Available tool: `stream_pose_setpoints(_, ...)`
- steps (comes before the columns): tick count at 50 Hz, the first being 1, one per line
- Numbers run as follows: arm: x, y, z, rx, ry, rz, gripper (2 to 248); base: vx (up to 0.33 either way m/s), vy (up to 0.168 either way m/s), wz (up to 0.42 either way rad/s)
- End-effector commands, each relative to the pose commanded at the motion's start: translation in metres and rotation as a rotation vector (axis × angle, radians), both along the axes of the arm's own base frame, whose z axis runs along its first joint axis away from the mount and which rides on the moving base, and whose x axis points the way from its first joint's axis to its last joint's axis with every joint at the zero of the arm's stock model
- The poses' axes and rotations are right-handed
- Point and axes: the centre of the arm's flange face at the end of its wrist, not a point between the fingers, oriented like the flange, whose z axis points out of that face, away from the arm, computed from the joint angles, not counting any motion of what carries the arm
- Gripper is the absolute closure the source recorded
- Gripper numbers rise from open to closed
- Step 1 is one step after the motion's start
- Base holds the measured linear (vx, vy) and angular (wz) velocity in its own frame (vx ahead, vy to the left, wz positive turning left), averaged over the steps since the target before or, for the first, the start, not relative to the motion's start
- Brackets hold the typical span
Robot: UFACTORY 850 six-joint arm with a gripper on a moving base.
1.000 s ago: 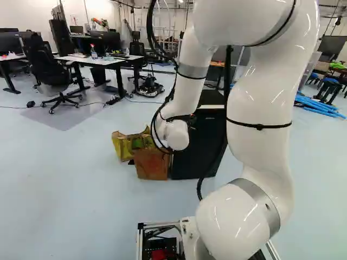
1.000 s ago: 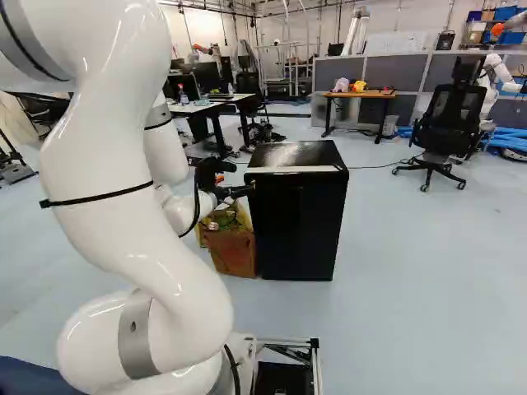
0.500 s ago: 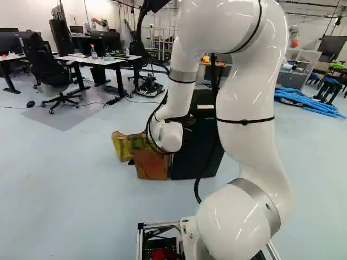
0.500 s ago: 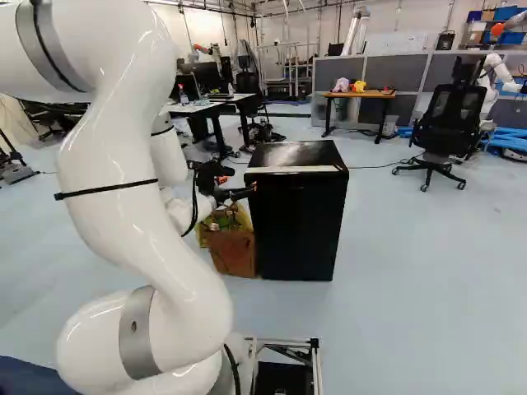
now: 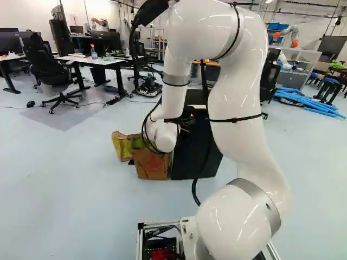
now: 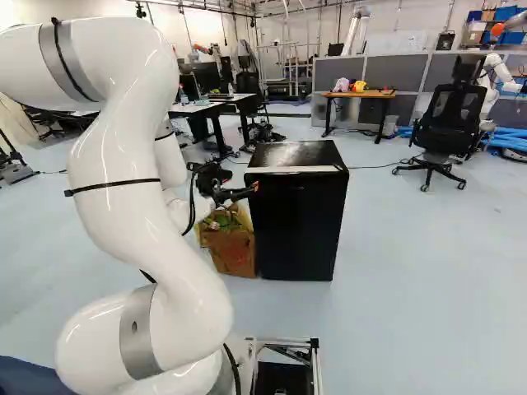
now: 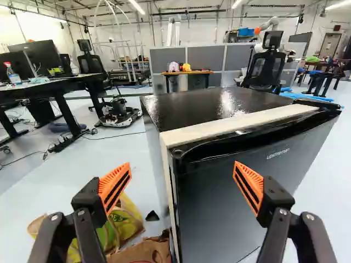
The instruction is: Grab a drink from the fridge
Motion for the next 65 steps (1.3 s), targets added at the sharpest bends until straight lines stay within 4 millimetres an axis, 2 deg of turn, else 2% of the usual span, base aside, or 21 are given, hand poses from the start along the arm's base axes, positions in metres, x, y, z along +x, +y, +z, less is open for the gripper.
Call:
stream_pose_setpoints(29,0.023,0.012,-0.004,0.017,-0.027,-0.071,3,0.0,0.0,0.0)
stream_pose_setpoints(49,0.039,0.013,-0.008,0.031,-0.043,-0.15,3,0.0,0.0,0.0)
stream_pose_setpoints(65,0.041,0.014,-0.009,0.04,-0.042,-0.192,3,0.0,0.0,0.0)
